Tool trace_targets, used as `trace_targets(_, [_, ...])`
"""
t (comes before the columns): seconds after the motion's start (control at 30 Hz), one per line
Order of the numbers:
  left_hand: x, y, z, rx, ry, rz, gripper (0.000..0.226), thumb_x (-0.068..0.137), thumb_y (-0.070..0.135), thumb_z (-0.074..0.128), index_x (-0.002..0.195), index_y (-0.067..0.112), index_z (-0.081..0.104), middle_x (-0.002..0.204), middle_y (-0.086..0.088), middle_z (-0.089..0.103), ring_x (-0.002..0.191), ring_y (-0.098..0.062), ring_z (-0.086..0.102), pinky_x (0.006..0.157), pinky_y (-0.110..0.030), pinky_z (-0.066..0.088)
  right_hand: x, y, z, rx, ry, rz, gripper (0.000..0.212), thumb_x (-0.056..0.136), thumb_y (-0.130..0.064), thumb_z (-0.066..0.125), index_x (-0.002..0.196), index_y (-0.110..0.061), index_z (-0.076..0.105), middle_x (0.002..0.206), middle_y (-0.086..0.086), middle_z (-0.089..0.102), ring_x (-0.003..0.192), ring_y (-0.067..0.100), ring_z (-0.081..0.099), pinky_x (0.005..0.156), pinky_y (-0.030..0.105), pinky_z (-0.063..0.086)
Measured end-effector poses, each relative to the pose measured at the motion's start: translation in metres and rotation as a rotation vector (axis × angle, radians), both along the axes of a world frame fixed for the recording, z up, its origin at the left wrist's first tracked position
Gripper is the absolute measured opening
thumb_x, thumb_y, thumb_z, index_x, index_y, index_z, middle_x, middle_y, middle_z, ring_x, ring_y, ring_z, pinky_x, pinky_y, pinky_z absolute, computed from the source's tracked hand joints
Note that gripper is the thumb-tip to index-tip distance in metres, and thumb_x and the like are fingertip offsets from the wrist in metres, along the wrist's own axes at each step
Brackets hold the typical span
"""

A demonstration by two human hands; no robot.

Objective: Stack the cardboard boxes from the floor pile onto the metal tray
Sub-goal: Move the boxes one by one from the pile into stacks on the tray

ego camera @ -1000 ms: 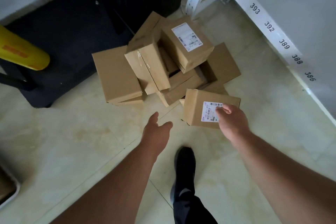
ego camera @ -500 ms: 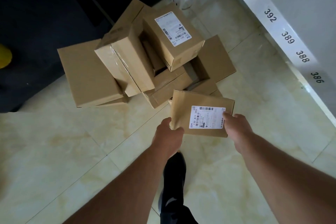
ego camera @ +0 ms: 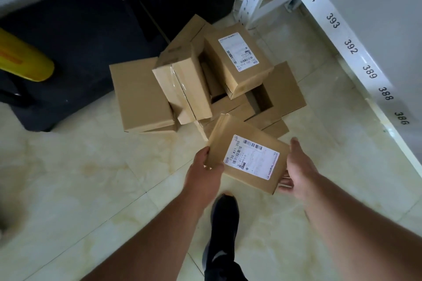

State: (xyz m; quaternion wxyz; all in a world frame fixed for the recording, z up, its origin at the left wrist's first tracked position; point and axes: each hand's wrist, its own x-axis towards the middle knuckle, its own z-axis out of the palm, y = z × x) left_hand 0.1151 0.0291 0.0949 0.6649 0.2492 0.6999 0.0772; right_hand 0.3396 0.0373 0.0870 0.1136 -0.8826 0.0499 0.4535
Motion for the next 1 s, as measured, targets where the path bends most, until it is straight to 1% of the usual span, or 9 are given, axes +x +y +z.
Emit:
trace_targets(0.07, [-0.022, -0.003, 0.008, -0.003, -0.011, 0.072, 0.061, 0.083, 0.043, 0.066, 0.140, 0.052, 0.047, 0.117, 0.011, 0.064, 0.105, -0.024, 0.069, 0.096, -0.045, 0.057, -0.020, 0.003, 0.007, -0.013, 0.031, 0.038, 0.062, 0.086, -0.067, 0.045, 0.108, -0.015, 0.069, 0.098, 0.016, 0.074, 0.084, 0.034, 0.073, 0.080, 0.052, 0.061])
trace_targets(0.17, [-0.057, -0.008, 0.012, -0.004, -0.004, 0.204, 0.061, 0.075, 0.045, 0.063, 0.134, 0.055, 0.048, 0.115, 0.013, 0.064, 0.105, -0.019, 0.067, 0.095, -0.049, 0.058, -0.056, 0.004, 0.014, -0.023, 0.083, 0.126, 0.040, 0.094, -0.043, 0.048, 0.105, -0.011, 0.069, 0.094, 0.016, 0.072, 0.078, 0.033, 0.069, 0.070, 0.042, 0.062])
trace_targets(0.33, [-0.124, -0.024, 0.016, 0.030, 0.032, 0.377, 0.035, 0.098, 0.038, 0.058, 0.131, 0.044, 0.049, 0.106, 0.006, 0.070, 0.091, -0.014, 0.068, 0.090, -0.050, 0.061, -0.127, -0.006, 0.016, 0.029, 0.075, 0.423, 0.034, 0.099, -0.030, 0.035, 0.113, -0.015, 0.062, 0.107, 0.012, 0.071, 0.092, 0.030, 0.070, 0.054, 0.033, 0.061])
trace_targets(0.5, [-0.192, -0.043, 0.015, 0.068, 0.091, 0.496, 0.026, 0.102, 0.035, 0.057, 0.126, 0.041, 0.052, 0.103, 0.010, 0.065, 0.084, -0.016, 0.065, 0.088, -0.048, 0.062, -0.201, -0.021, 0.016, 0.019, 0.156, 0.739, 0.034, 0.100, -0.038, 0.038, 0.112, -0.024, 0.066, 0.113, 0.007, 0.071, 0.092, 0.029, 0.072, 0.061, 0.033, 0.063])
trace_targets(0.63, [-0.248, -0.065, 0.013, 0.107, 0.123, 0.581, 0.038, 0.100, 0.037, 0.061, 0.137, 0.041, 0.052, 0.108, 0.011, 0.065, 0.094, -0.019, 0.068, 0.092, -0.050, 0.060, -0.263, -0.029, 0.019, 0.059, 0.177, 0.934, 0.063, 0.087, -0.077, 0.036, 0.110, -0.024, 0.061, 0.111, 0.001, 0.065, 0.104, 0.025, 0.063, 0.090, 0.045, 0.057])
trace_targets(0.67, [-0.260, -0.070, 0.012, 0.106, 0.125, 0.602, 0.042, 0.099, 0.039, 0.062, 0.139, 0.044, 0.051, 0.112, 0.009, 0.066, 0.099, -0.020, 0.068, 0.093, -0.050, 0.059, -0.276, -0.031, 0.021, 0.062, 0.186, 0.959, 0.067, 0.084, -0.084, 0.036, 0.107, -0.025, 0.059, 0.108, -0.001, 0.064, 0.102, 0.023, 0.061, 0.091, 0.041, 0.052])
trace_targets(0.8, [-0.306, -0.093, 0.005, 0.110, 0.094, 0.736, 0.063, 0.093, 0.046, 0.067, 0.148, 0.054, 0.037, 0.125, 0.009, 0.063, 0.112, -0.021, 0.068, 0.099, -0.051, 0.056, -0.330, -0.038, 0.024, 0.114, 0.196, 1.082, 0.066, 0.086, -0.080, 0.048, 0.105, -0.018, 0.056, 0.103, 0.000, 0.064, 0.088, 0.011, 0.059, 0.067, 0.031, 0.040])
trace_targets(0.9, [-0.335, -0.112, 0.000, 0.124, 0.092, 0.816, 0.078, 0.090, 0.048, 0.071, 0.156, 0.042, 0.030, 0.135, 0.010, 0.060, 0.118, -0.020, 0.066, 0.099, -0.051, 0.055, -0.370, -0.049, 0.020, 0.166, 0.204, 1.157, 0.067, 0.084, -0.078, 0.056, 0.106, -0.015, 0.055, 0.101, 0.000, 0.065, 0.087, 0.012, 0.061, 0.068, 0.030, 0.043])
trace_targets(1.0, [-0.364, -0.136, -0.003, 0.150, 0.115, 0.814, 0.039, 0.094, 0.041, 0.069, 0.130, 0.026, 0.062, 0.118, 0.012, 0.073, 0.104, -0.014, 0.072, 0.096, -0.048, 0.058, -0.405, -0.063, 0.016, 0.170, 0.209, 1.235, 0.067, 0.082, -0.079, 0.058, 0.105, -0.016, 0.054, 0.100, 0.000, 0.067, 0.088, 0.017, 0.064, 0.071, 0.034, 0.047])
